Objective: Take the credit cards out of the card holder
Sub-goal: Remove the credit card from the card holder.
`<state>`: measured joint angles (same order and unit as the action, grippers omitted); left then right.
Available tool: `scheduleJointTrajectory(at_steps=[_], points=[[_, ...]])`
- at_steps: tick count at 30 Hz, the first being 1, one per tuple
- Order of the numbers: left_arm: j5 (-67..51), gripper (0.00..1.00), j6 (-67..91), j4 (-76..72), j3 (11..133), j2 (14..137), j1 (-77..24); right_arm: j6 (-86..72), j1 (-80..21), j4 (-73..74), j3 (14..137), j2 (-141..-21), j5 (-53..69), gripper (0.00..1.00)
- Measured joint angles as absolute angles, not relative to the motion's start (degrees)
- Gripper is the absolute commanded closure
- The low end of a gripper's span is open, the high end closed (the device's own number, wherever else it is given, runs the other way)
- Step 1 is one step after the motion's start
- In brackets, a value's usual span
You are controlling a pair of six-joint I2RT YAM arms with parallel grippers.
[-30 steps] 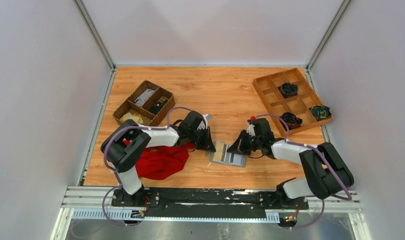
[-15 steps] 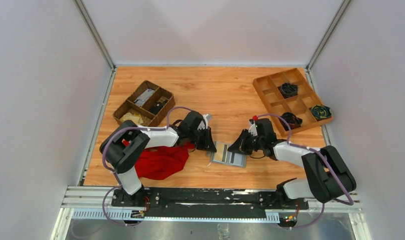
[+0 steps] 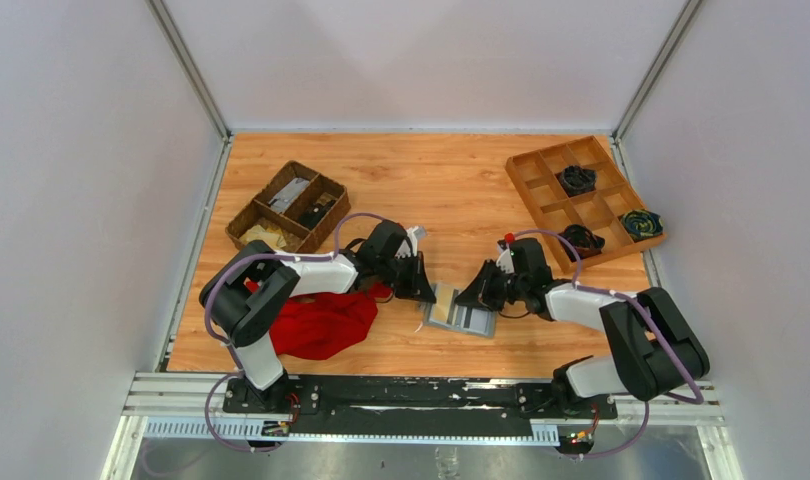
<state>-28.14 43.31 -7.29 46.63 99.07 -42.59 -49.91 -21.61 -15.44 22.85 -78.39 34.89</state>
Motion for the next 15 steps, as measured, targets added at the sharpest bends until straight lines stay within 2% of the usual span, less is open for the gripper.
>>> scheduleJointTrajectory(at_steps=[15], points=[[-27.40,1.00,45.01,-8.91,45.78,99.63,-42.59,-52.69,-20.05,-18.52,19.59,-80.14,35.88,0.76]])
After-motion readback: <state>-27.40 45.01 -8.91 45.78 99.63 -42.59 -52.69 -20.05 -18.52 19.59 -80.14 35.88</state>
